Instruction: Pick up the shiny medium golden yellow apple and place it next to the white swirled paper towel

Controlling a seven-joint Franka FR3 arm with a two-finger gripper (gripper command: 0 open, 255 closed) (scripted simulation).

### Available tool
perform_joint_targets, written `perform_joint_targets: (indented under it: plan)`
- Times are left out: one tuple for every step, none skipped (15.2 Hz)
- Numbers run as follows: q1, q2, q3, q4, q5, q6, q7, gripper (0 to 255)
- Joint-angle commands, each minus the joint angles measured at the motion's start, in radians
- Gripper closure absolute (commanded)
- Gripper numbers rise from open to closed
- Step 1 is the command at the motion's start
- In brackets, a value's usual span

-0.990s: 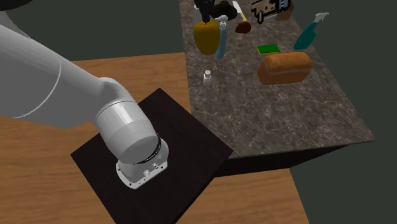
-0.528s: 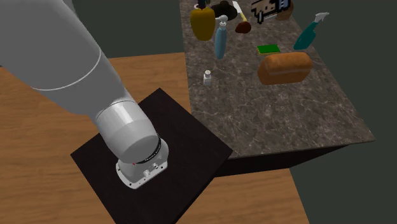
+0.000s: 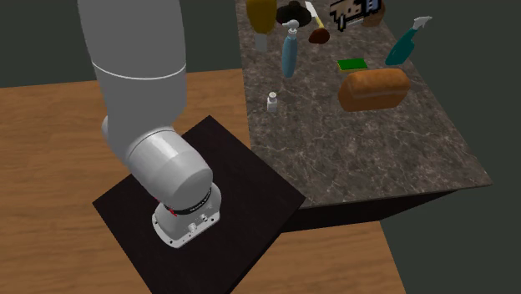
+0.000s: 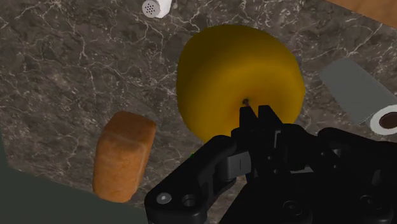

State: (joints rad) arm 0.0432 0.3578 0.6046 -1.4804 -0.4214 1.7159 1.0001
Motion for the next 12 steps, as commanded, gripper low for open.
perform_joint_targets:
  plan:
    - [0.056, 0.091, -0.006, 0.125, -0.043, -0.051, 0.022, 255]
    - [0.09, 0.143, -0.012, 0.201, -0.066, -0.082, 0.028, 255]
    - [0.129, 0.197, -0.021, 0.285, -0.087, -0.116, 0.031, 255]
    - [0.17, 0.256, -0.031, 0.38, -0.109, -0.153, 0.03, 255]
    - [0.217, 0.32, -0.043, 0.49, -0.131, -0.196, 0.023, 255]
    - [0.247, 0.36, -0.053, 0.56, -0.143, -0.223, 0.016, 255]
    - [0.241, 0.355, -0.053, 0.537, -0.14, -0.207, 0.021, 255]
    - [0.234, 0.35, -0.052, 0.515, -0.139, -0.191, 0.026, 255]
    - [0.228, 0.347, -0.051, 0.494, -0.138, -0.175, 0.031, 255]
    - [0.222, 0.344, -0.05, 0.474, -0.137, -0.161, 0.036, 255]
    - [0.217, 0.341, -0.049, 0.455, -0.137, -0.146, 0.041, 255]
    - [0.212, 0.339, -0.049, 0.438, -0.137, -0.132, 0.045, 255]
